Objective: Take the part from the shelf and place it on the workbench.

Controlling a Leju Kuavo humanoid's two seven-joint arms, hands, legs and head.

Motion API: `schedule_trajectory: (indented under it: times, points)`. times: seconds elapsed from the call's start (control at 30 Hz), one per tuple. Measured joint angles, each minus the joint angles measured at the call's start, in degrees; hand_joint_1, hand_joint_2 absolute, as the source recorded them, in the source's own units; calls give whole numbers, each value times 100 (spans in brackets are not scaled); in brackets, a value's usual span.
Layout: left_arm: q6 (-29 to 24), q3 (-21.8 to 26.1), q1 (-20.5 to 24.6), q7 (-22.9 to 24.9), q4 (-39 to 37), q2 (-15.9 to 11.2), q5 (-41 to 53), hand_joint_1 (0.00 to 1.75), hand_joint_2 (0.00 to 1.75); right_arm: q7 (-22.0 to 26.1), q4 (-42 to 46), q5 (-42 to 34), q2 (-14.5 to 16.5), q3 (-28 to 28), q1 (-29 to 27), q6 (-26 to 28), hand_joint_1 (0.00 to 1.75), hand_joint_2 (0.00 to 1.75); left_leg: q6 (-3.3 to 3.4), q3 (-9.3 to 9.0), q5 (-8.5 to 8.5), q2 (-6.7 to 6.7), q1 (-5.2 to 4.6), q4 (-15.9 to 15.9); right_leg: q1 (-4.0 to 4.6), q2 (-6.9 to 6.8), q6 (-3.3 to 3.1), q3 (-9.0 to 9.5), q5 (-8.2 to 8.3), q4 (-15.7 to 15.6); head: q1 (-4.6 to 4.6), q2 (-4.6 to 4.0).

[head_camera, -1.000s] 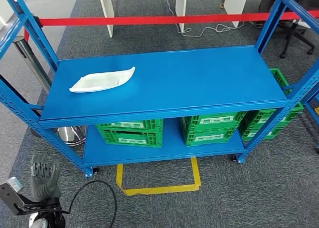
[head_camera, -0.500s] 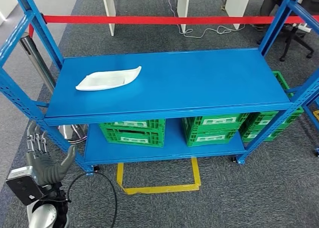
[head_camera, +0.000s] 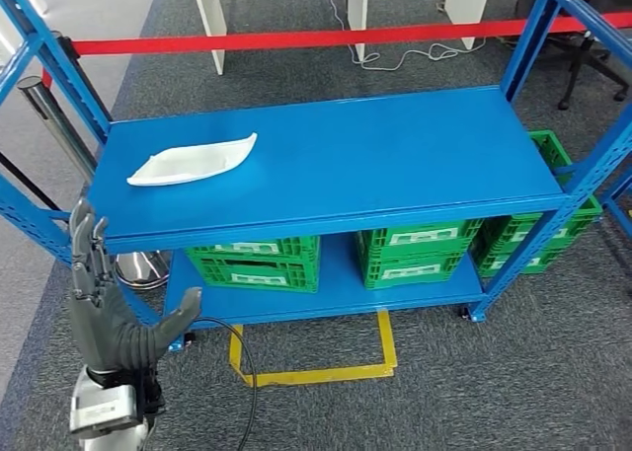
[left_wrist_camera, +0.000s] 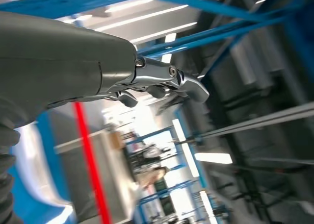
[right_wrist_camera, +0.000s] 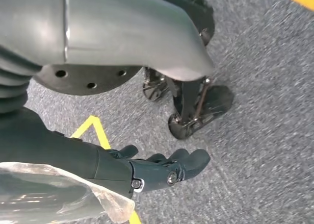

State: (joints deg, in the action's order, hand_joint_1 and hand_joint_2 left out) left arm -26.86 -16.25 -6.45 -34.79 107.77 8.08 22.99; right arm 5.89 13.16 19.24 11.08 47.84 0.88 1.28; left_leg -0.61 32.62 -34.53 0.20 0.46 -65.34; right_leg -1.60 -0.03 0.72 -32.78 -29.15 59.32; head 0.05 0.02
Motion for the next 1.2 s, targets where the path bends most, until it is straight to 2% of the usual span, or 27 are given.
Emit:
schedule_trajectory:
  times: [0.07,0.1,0.13,0.17,0.2,0.23,0.27,0.3,0.37,0.4,0.47,0.5,0.53,0.57,0.6,0.63,0.67,0.73,0.8,0.9,0.97,1.0,1.07,1.1,1.13,1.17,1.2]
  points:
    - [-105,-119,12,-23,59,-32,125,0,175,-25,0,15,0,32,4,-8,0,0,-9,376,-283,0,0,-750,18,-4,-26,4,-11,1,-4,0]
    - [-132,-160,11,-24,76,-49,153,0,175,-32,0,18,0,45,3,-8,0,0,2,487,-291,0,-1,-941,30,-2,-32,10,-15,1,-4,0]
    - [-144,-193,11,-23,93,-64,164,0,175,-38,0,21,1,57,1,-8,0,0,25,501,-181,0,-5,-914,41,3,-36,20,-18,1,-5,0]
    - [-137,-223,14,-22,111,-76,170,0,175,-53,0,26,2,67,1,-7,0,0,60,415,26,-1,-13,-673,51,9,-37,34,-20,1,-4,0]
    - [-95,-257,26,-15,129,-92,163,0,175,-85,0,39,4,74,3,-2,0,0,106,266,272,-2,-26,-292,58,15,-37,49,-24,0,-4,0]
    - [-15,-299,51,1,143,-115,145,0,175,-132,-1,64,8,78,9,2,0,0,149,118,446,-1,-45,70,71,17,-31,58,-29,0,0,0]
    - [101,-350,91,31,151,-142,113,0,131,-189,-1,106,10,79,14,-1,0,0,181,1,546,-1,-62,368,80,15,-17,53,-31,1,-2,0]
    - [246,-408,140,84,152,-173,60,0,87,-240,-1,166,12,79,19,-13,0,0,198,-57,574,-2,-77,539,86,8,3,41,-27,-3,2,0]
    - [566,-523,239,231,142,-223,-106,0,0,-289,-2,315,13,73,22,-67,0,0,206,-63,553,-5,-88,631,88,-9,61,19,-3,-28,1,0]
    - [728,-570,293,311,126,-238,-227,0,0,-290,-2,401,13,64,24,-94,0,0,217,-63,576,-5,-75,659,84,-10,92,5,-2,-38,4,0]
    - [995,-630,478,449,26,-246,-490,0,87,-281,-2,605,11,14,27,-125,0,0,259,-79,626,0,-47,732,85,-3,148,-82,-120,119,9,0]
    - [1072,-642,600,506,-64,-237,-582,0,131,-290,-2,727,6,-31,29,-131,0,0,277,-82,646,3,-37,753,85,2,168,-207,-262,373,14,0]
    - [1115,-649,735,560,-178,-223,-635,0,131,-309,-2,848,-4,-83,29,-132,0,0,292,-76,654,5,-42,755,87,3,188,-371,-431,728,17,0]
    - [1133,-651,872,626,-313,-202,-636,0,87,-337,-3,966,-16,-137,28,-131,0,0,301,-68,657,5,-48,752,88,4,204,-560,-583,1116,20,0]
    - [1147,-659,1016,701,-467,-181,-589,0,44,-371,-3,1082,-35,-197,26,-126,0,0,304,-67,659,6,-54,748,88,4,218,-711,-656,1406,19,0]
    - [1164,-681,1179,787,-641,-159,-515,0,0,-397,-4,1177,-54,-254,25,-118,0,0,305,-68,658,4,-57,745,88,3,227,-775,-616,1503,20,0]
    - [1188,-714,1348,875,-829,-133,-436,0,0,-412,-4,1272,-78,-319,28,-114,0,0,305,-71,656,1,-58,740,87,2,231,-735,-471,1375,21,0]
    - [1233,-801,1652,980,-1188,-69,-343,0,0,-398,-5,1427,-129,-454,49,-139,0,0,289,-79,641,-5,-59,721,86,-7,220,-408,-58,630,23,0]
    - [1239,-860,1830,974,-1464,-13,-346,0,0,-351,-11,1536,-167,-578,80,-198,0,0,246,-55,621,1,-83,683,94,-9,173,-127,125,39,21,0]
    - [1174,-907,1919,900,-1710,12,-347,0,0,-270,-19,1613,-200,-703,82,-250,0,0,177,-29,622,15,-99,681,105,6,73,-78,127,-72,19,0]
    - [1144,-919,1954,882,-1786,12,-346,0,0,-233,-21,1625,-209,-753,81,-269,0,0,116,24,509,8,-89,546,86,-1,8,-69,139,-94,9,0]
    - [1138,-921,1968,879,-1813,11,-352,0,0,-220,-23,1625,-210,-774,86,-275,0,0,80,122,368,4,-78,318,73,-5,-21,-63,143,-104,-1,0]
    - [1137,-923,1976,874,-1856,4,-391,0,0,-192,-27,1610,-212,-799,94,-282,0,0,25,446,22,1,-51,-404,72,-8,-54,-61,134,-105,-17,0]
    - [1137,-922,1974,874,-1878,-3,-424,0,0,-175,-30,1590,-212,-803,94,-282,0,0,10,600,-85,1,-38,-724,72,-7,-59,-59,131,-104,-15,0]
    - [1135,-914,1973,877,-1900,-11,-462,0,0,-153,-33,1557,-211,-804,94,-281,0,0,3,687,-93,1,-29,-891,72,-5,-62,-56,127,-104,-16,0]
    - [1132,-902,1973,883,-1916,-20,-491,0,0,-133,-38,1521,-210,-804,94,-280,0,0,4,682,8,1,-21,-852,72,-1,-61,-49,125,-103,-17,0]
    - [1127,-887,1977,889,-1927,-28,-515,0,0,-119,-43,1478,-206,-803,94,-276,0,0,13,585,201,1,-15,-611,72,4,-58,-39,122,-103,-17,0]
